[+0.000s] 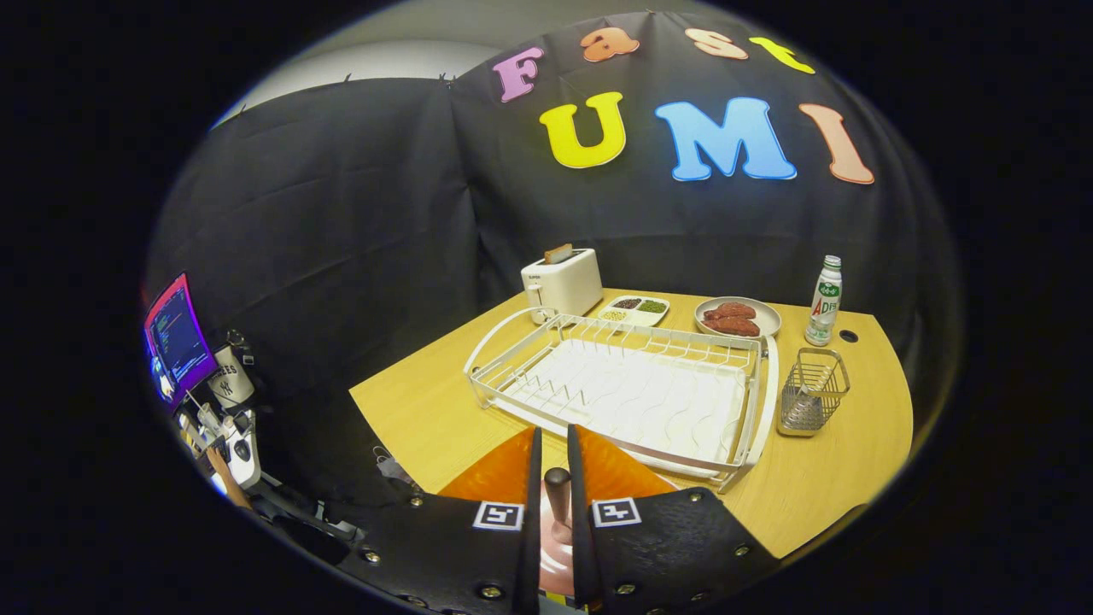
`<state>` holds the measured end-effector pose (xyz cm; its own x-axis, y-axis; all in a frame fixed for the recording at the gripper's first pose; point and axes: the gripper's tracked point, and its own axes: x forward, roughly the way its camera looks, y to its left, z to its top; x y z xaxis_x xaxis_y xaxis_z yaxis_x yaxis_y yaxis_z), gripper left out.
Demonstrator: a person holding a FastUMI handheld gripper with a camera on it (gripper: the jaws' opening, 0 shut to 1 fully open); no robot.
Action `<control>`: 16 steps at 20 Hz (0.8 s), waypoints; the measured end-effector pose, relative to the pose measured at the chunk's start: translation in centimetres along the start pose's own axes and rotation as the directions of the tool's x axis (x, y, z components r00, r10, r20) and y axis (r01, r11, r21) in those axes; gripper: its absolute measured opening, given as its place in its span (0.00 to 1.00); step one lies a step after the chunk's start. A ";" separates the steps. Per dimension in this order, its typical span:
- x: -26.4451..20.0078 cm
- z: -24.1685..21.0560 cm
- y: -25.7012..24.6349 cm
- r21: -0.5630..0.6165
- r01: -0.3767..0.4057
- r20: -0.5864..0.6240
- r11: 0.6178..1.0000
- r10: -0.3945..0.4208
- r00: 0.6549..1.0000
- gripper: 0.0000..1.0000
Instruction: Take the plate from the dish rack, then take the spoon from the basket and place it into the plate.
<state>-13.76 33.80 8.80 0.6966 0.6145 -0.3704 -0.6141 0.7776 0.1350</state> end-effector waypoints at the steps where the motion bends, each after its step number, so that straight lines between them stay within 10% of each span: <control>1: -0.1 0.0 0.0 -0.001 0.002 0.002 1.000 -0.002 1.000 0.15; 16: -3.3 5.1 -5.3 0.026 0.119 0.128 0.993 -0.121 0.984 0.15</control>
<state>-10.93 28.32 14.02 0.8075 0.5280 -0.2631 -0.5175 0.8481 0.1136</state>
